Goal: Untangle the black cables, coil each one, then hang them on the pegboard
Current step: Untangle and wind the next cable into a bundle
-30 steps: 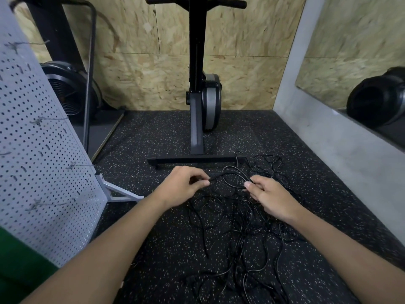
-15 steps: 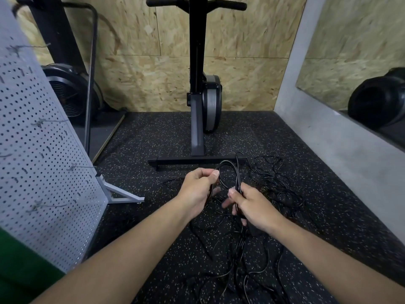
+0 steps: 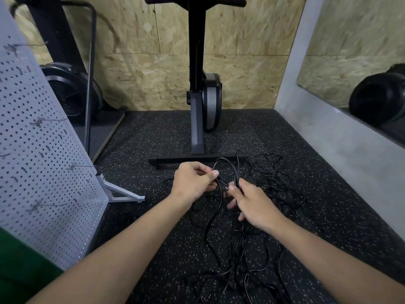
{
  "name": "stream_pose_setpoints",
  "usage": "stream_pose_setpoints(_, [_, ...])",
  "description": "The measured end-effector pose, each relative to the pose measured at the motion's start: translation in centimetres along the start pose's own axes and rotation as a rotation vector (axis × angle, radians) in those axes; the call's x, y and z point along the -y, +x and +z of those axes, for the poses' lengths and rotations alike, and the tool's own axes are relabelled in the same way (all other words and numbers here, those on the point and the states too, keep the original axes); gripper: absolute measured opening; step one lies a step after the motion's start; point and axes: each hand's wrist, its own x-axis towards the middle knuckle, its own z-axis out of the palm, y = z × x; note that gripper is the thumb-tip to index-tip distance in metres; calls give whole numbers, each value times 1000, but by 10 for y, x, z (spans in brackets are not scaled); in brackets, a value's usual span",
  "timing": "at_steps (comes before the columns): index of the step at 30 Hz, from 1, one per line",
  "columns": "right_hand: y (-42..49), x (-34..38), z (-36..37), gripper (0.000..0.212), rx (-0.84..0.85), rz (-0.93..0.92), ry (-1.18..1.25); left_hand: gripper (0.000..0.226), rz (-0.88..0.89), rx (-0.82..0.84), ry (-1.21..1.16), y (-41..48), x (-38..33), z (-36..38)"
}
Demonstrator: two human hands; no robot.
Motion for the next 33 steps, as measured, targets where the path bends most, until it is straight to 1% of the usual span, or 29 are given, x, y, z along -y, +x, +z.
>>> stream_pose_setpoints(2, [0, 0, 2, 26, 6, -2, -33, 10, -19, -50, -71, -1, 0, 5])
stream_pose_setpoints(5, [1, 3, 5, 32, 6, -11, 6, 9, -106, -92, -271, -1, 1, 10])
stream_pose_setpoints(6, [2, 4, 5, 32, 3, -11, 2, 9, -131, -83, -319, -2, 1, 11])
stream_pose_setpoints(8, [3, 4, 2, 30, -8, 4, -26, 11, -134, -40, -334, -3, 2, 11])
stream_pose_setpoints(11, [7, -1, -4, 28, -17, 54, 51, 19, -33, 70, -300, -8, 2, 11])
stream_pose_setpoints(13, [9, -1, -12, 28, -56, 78, 195, 31, -3, 214, -203, -10, 7, 9])
stream_pose_setpoints(15, [9, -1, -20, 28, -86, 112, 427, 35, 1, 445, 40, -13, 15, 6])
stream_pose_setpoints(17, [8, -1, -23, 25, -86, 131, 662, 29, 33, 678, 342, -19, 29, 6])
stream_pose_setpoints(18, [9, -3, -24, 25, -90, 135, 707, 27, 56, 756, 466, -22, 36, 8])
stream_pose_setpoints(20, [11, -8, -24, 24, -124, 137, 713, 26, 83, 811, 556, -27, 47, 11])
stream_pose_setpoints(22, [13, -11, -26, 24, -176, 128, 658, 29, 100, 791, 596, -28, 50, 12])
stream_pose_setpoints(23, [13, -12, -28, 23, -205, 108, 576, 30, 133, 753, 641, -27, 47, 11])
stream_pose_setpoints(24, [13, -14, -30, 22, -232, 71, 442, 30, 188, 698, 693, -26, 43, 12])
stream_pose_setpoints(26, [14, -23, -35, 18, -258, -13, 88, 28, 362, 569, 779, -26, 33, 14])
stream_pose_setpoints(27, [15, -28, -37, 17, -244, -27, -52, 27, 464, 514, 821, -26, 27, 15])
stream_pose_setpoints(28, [17, -31, -38, 17, -217, -26, -138, 26, 566, 469, 868, -26, 22, 15])
stream_pose_setpoints(31, [16, -29, -36, 18, -71, -3, -248, 26, 823, 371, 927, -24, 12, 9])
stream_pose_setpoints(33, [14, -25, -33, 29, 20, -7, -303, 31, 917, 313, 890, -21, 8, 2])
